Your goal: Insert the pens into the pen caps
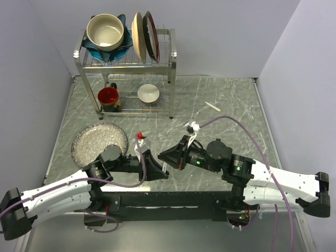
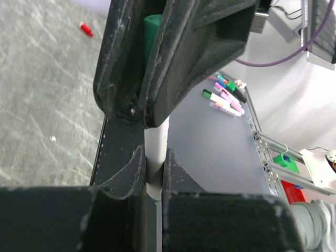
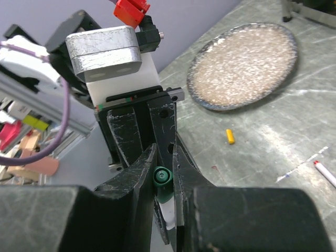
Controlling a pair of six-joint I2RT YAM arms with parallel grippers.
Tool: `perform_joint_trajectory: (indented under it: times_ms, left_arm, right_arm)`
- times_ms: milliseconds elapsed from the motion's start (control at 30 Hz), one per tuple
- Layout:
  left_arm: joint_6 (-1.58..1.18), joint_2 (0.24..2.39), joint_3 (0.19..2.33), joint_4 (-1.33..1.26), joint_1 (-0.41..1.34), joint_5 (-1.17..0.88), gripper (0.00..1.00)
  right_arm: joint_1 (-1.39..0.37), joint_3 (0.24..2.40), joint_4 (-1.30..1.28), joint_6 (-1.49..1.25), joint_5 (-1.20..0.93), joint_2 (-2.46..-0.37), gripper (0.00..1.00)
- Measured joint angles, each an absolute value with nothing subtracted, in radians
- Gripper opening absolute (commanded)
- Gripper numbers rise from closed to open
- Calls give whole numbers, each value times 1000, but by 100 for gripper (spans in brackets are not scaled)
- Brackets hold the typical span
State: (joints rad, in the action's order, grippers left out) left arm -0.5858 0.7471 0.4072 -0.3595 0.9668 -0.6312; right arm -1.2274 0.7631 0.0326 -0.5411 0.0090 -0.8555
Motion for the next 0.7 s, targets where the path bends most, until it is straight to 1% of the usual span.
perform_joint_trajectory:
  times_ms: [167,433,700]
  left_arm:
    - [-578,789,456,-294,969,-624,1]
    - [-570,830,467,-200,970,-651,1]
    - [-599,825,474,-175,936,-751,1]
  right_arm:
    - [-1255,734,37,-559,102,-843,0]
    - [-1330,642,84,-607,240,-834,0]
    - [-1417,609,155,-639,357,-838,0]
